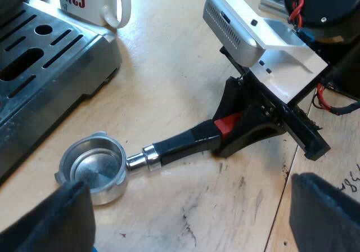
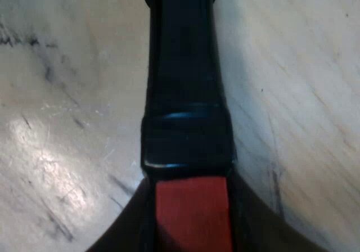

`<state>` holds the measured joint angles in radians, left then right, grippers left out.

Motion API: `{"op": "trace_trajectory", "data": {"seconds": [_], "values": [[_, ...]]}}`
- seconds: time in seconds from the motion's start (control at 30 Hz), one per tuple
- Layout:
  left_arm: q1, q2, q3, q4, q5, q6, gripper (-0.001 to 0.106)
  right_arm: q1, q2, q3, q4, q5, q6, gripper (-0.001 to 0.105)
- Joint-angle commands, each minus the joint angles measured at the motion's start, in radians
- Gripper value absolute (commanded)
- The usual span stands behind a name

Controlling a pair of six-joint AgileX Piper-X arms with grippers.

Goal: Grind coffee beans and then tamp

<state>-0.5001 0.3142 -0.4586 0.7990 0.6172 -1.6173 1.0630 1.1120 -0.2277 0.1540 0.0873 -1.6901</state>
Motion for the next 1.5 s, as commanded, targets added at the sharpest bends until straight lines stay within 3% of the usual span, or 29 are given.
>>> {"op": "trace_trajectory", "data": {"seconds": [0.03,0.07,0.13,0.37,0.57,0.9,1.17,1.5], "values": [[-0.003,-0.002,0.000,-0.017,-0.010,0.003,0.073,-0.003,0.003,0.010,0.068,-0.025,0.030,0.033],[-0.003,-0.002,0.000,-0.017,-0.010,0.003,0.073,-0.003,0.003,0.010,0.068,-0.025,0.032,0.042],[-0.003,-0.002,0.000,-0.017,-0.010,0.003,0.073,-0.003,0.003,0.010,0.068,-0.025,0.034,0.049],[-0.003,-0.002,0.000,-0.013,-0.010,0.003,0.073,-0.003,0.002,0.005,0.103,-0.017,0.071,0.057],[-0.003,-0.002,0.000,-0.013,-0.010,0.003,0.073,-0.003,0.002,-0.039,0.276,0.013,0.122,0.071],[-0.003,-0.002,0.000,-0.013,-0.010,0.003,0.073,-0.003,0.002,-0.159,0.549,0.048,0.122,0.070],[-0.003,-0.002,0.000,-0.013,-0.010,0.003,0.073,-0.001,-0.008,-0.324,0.823,0.050,0.123,0.070],[-0.003,-0.002,0.000,-0.013,-0.008,0.003,0.073,-0.001,-0.173,-0.423,0.838,0.050,0.123,0.070]]}}
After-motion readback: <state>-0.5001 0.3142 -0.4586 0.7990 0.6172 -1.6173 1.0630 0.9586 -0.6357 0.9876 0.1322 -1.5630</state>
